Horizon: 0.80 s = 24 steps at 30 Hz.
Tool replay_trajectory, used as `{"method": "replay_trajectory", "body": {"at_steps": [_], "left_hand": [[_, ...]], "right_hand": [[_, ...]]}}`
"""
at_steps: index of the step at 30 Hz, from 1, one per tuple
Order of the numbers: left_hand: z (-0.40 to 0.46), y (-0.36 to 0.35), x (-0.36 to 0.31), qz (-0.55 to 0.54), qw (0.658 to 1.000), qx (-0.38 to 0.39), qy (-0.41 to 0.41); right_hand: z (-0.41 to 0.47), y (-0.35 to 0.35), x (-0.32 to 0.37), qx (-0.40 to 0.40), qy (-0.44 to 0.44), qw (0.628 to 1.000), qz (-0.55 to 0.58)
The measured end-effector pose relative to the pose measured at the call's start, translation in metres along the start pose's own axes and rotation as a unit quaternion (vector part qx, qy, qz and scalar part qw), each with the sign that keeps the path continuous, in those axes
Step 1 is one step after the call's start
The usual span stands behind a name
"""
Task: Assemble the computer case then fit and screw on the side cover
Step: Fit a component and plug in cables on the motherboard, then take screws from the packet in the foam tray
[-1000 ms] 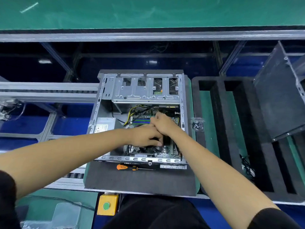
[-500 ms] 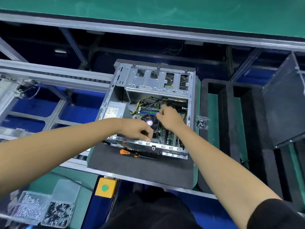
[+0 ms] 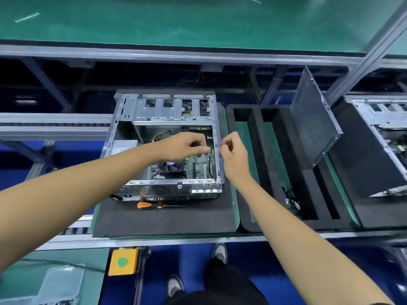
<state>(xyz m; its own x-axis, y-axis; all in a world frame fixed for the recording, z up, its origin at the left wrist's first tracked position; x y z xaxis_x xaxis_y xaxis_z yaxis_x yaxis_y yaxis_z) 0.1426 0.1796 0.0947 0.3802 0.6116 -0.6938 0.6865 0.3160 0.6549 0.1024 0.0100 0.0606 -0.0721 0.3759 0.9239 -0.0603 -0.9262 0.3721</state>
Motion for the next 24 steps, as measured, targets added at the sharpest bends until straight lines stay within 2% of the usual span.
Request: {"method": "replay_trajectory", "body": {"at_steps": [3, 6, 8, 11, 14, 17, 21, 24], "left_hand": [[0.033, -0.008, -0.029, 0.027, 0.999, -0.029, -0.010], [0.076, -0.018, -0.049, 0.121, 0.992, -0.044, 0.004], [0.106, -0.024, -0.057, 0.206, 0.976, -0.052, 0.041], [0.153, -0.036, -0.053, 0.281, 0.949, -0.011, 0.143], [0.184, -0.051, -0.041, 0.289, 0.925, 0.017, 0.245], [0.200, -0.067, -0.031, 0.281, 0.909, 0.040, 0.305], [0.206, -0.093, -0.029, 0.281, 0.903, 0.087, 0.312], [0.208, -0.109, -0.025, 0.233, 0.902, 0.151, 0.331]], "right_hand": [[-0.003, 0.044, -0.038, -0.025, -0.061, 0.998, -0.015], [0.008, 0.079, -0.078, -0.009, -0.111, 0.992, -0.066], [0.020, 0.096, -0.100, 0.027, -0.133, 0.986, -0.092], [0.042, 0.114, -0.126, 0.088, -0.151, 0.978, -0.113], [0.065, 0.121, -0.143, 0.155, -0.131, 0.967, -0.156], [0.084, 0.121, -0.157, 0.212, -0.101, 0.954, -0.188], [0.092, 0.119, -0.181, 0.270, -0.090, 0.918, -0.276], [0.087, 0.113, -0.198, 0.331, -0.083, 0.888, -0.308]]}}
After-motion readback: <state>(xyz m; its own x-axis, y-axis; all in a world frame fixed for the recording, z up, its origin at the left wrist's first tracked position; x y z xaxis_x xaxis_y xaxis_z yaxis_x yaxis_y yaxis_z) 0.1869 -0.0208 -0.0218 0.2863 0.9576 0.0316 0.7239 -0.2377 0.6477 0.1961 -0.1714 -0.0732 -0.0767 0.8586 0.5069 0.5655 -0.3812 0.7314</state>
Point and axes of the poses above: each hand's wrist, its own z-axis towards the middle knuckle, its own y-axis out of the back of the hand, x = y × z, the point moved 6 cm from there along z, towards the middle knuckle, and after that the axes turned 9 degrees about x, right-handed, at the moved point
